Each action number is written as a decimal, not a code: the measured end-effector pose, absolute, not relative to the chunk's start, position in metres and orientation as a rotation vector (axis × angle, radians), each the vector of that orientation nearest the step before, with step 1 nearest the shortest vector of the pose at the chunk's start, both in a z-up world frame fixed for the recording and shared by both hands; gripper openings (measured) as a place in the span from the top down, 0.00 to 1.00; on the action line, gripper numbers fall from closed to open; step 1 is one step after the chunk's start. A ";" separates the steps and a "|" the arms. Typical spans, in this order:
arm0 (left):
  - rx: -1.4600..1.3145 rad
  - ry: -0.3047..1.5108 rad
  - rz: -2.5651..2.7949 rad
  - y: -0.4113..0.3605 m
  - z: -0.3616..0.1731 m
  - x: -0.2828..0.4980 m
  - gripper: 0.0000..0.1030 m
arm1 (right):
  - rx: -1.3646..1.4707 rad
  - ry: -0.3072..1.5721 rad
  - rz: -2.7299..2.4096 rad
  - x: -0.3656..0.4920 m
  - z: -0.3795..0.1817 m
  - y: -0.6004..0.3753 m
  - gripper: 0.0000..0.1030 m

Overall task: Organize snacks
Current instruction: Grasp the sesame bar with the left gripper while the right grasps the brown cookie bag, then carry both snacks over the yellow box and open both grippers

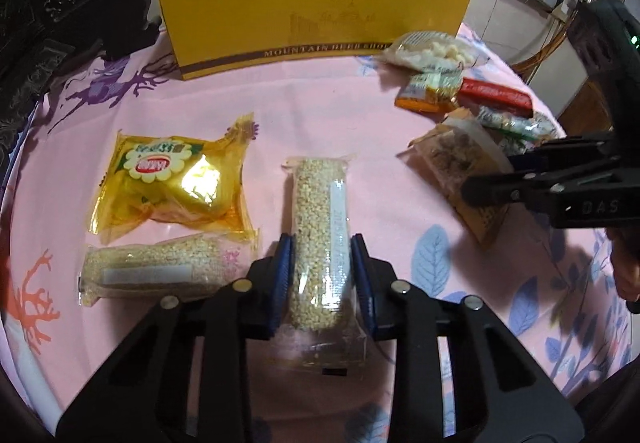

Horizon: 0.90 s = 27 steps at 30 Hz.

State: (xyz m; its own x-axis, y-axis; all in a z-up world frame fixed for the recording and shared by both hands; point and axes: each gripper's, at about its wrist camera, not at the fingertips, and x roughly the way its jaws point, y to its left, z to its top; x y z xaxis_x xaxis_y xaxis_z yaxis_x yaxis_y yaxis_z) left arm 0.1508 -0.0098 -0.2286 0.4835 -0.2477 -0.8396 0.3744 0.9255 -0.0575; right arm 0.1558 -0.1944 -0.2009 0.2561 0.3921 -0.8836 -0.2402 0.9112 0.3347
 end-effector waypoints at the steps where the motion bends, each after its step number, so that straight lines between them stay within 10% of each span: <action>1: 0.134 0.990 -0.380 -0.010 -0.225 0.150 0.70 | 0.142 1.242 0.430 0.155 -0.201 -0.194 0.67; 27: 0.030 0.648 -0.364 -0.003 -0.083 0.205 0.70 | 0.212 0.985 0.422 0.188 -0.087 -0.224 0.67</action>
